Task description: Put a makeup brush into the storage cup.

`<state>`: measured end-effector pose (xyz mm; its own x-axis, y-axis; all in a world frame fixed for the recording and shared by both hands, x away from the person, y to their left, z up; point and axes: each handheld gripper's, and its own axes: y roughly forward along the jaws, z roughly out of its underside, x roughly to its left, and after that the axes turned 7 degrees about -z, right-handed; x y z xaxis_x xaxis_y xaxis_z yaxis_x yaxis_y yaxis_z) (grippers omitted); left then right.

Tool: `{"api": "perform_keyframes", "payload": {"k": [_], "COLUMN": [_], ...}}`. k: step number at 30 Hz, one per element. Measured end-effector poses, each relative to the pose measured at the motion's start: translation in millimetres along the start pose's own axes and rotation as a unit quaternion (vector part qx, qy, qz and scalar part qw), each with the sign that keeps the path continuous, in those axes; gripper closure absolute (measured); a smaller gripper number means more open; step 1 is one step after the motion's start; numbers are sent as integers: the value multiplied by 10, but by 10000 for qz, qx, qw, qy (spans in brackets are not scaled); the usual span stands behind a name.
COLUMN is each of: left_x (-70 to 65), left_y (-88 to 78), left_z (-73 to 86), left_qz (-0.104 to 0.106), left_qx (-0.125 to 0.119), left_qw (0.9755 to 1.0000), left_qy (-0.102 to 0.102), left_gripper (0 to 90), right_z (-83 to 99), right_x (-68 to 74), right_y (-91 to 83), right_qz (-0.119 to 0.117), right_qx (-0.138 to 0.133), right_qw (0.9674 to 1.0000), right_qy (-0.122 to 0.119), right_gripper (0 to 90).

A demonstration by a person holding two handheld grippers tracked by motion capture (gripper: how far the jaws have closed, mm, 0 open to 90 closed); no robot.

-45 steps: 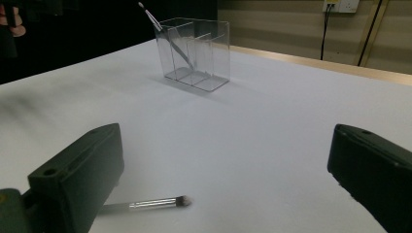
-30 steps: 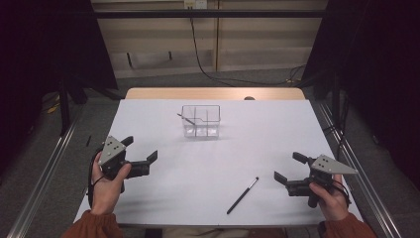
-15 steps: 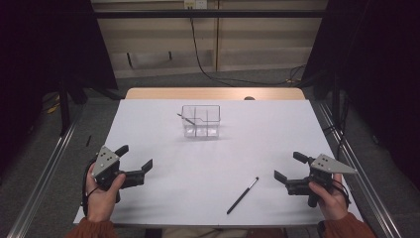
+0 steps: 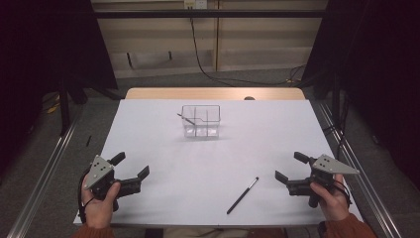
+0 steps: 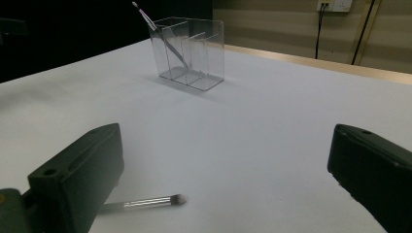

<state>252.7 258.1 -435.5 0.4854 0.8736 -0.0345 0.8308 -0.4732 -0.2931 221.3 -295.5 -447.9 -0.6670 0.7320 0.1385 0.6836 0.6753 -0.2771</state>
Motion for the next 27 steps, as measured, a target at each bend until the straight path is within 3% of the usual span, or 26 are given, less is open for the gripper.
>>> {"api": "perform_keyframes", "payload": {"k": [9,20,27], "left_x": [-4,-20,-52], "left_y": [4,-2,-2], "left_z": [1,-5,-16], "left_qz": [101,51,81], "left_qx": [19,23,10], "left_qw": [9999,10000,9999], "left_qy": [15,58,146], "left_gripper": [38,38,32], "right_z": [-11,-39,-111], "right_x": [7,36,62], "right_y": [10,15,130], "right_qz": [-35,-103,-116], "right_qx": [56,73,171], "right_qw": [10000,9998,9997], "right_qy": [-64,-141,-126], "right_gripper": [0,2,14]}}
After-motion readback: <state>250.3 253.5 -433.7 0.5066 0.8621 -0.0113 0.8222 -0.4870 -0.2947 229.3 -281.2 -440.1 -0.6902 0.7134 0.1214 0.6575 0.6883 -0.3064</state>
